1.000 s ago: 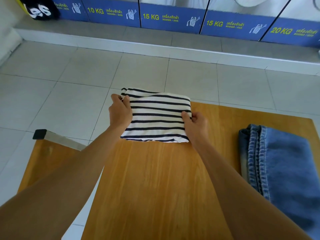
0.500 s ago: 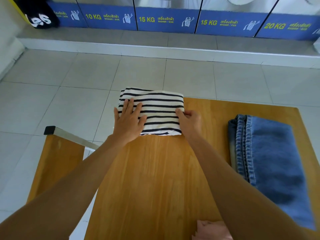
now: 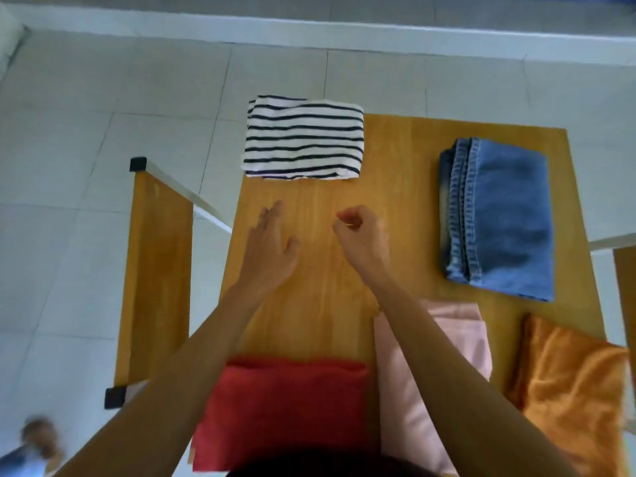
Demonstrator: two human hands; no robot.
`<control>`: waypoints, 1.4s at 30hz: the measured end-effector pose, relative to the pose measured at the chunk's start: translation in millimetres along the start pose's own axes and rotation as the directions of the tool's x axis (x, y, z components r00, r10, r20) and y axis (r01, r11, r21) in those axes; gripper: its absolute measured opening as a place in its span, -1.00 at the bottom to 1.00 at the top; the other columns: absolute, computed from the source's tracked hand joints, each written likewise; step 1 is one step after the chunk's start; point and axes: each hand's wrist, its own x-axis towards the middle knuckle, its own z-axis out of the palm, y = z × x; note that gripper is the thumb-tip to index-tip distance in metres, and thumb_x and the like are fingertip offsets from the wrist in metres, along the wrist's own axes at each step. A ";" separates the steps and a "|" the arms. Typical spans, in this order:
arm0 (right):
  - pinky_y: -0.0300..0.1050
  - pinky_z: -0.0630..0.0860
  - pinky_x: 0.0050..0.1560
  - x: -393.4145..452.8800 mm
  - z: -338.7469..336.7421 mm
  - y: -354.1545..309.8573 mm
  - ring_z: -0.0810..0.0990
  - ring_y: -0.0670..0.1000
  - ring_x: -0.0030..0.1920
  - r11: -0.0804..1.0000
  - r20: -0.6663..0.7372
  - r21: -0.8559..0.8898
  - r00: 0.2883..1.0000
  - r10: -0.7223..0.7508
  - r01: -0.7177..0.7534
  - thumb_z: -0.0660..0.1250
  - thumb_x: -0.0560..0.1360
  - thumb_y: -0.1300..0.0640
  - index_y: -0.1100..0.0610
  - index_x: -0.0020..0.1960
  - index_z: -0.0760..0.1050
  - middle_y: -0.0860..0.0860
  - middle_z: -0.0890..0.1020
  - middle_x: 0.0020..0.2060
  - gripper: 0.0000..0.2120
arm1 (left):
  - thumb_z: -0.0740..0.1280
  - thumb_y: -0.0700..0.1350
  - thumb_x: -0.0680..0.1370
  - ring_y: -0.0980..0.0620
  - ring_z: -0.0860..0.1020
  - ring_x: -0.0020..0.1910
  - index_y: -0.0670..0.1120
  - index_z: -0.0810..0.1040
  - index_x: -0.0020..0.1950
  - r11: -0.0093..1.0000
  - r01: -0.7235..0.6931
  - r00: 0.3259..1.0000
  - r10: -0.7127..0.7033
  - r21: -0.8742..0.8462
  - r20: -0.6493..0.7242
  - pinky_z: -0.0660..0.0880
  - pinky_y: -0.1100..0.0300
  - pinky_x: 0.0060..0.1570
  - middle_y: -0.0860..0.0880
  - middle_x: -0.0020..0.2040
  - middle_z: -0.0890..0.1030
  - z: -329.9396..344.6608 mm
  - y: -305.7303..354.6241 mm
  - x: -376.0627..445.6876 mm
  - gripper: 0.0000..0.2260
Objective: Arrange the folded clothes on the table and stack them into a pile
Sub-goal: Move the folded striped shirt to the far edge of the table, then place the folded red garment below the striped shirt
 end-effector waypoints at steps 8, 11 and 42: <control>-0.02 0.59 -0.02 -114.9 -4.0 50.3 0.66 0.01 -0.09 0.981 0.110 0.032 0.977 0.185 -0.189 0.43 0.48 0.04 0.06 0.02 0.64 -0.06 0.68 -0.16 -0.84 | 0.23 -0.07 0.59 -0.08 0.11 0.56 -0.12 0.12 0.57 0.998 -0.049 0.987 0.043 0.036 0.152 0.09 -0.07 0.51 -0.12 0.56 0.22 18.7 -27.2 -124.5 -0.42; -0.07 0.56 0.06 -154.3 -8.8 69.2 0.66 -0.02 -0.03 0.981 0.080 -0.025 0.977 0.195 -0.194 0.43 0.47 0.06 0.06 0.03 0.64 -0.07 0.70 -0.11 -0.84 | 0.23 -0.08 0.60 -0.13 0.24 0.51 -0.16 0.30 0.49 0.991 -0.105 0.983 0.090 0.088 0.163 0.16 -0.03 0.49 -0.15 0.49 0.36 22.6 -40.8 -154.7 -0.53; 0.16 0.55 0.15 -238.4 2.1 105.9 0.58 0.25 0.21 0.828 -0.058 -0.458 0.940 0.335 -0.323 0.56 0.24 -0.30 0.22 0.31 0.28 0.16 0.58 0.18 -0.09 | -0.01 0.16 0.64 -0.20 0.09 0.56 -0.12 0.10 0.58 0.975 0.138 0.979 -0.108 0.176 -0.173 0.10 -0.19 0.49 -0.18 0.58 0.14 32.8 -108.3 -253.7 -0.43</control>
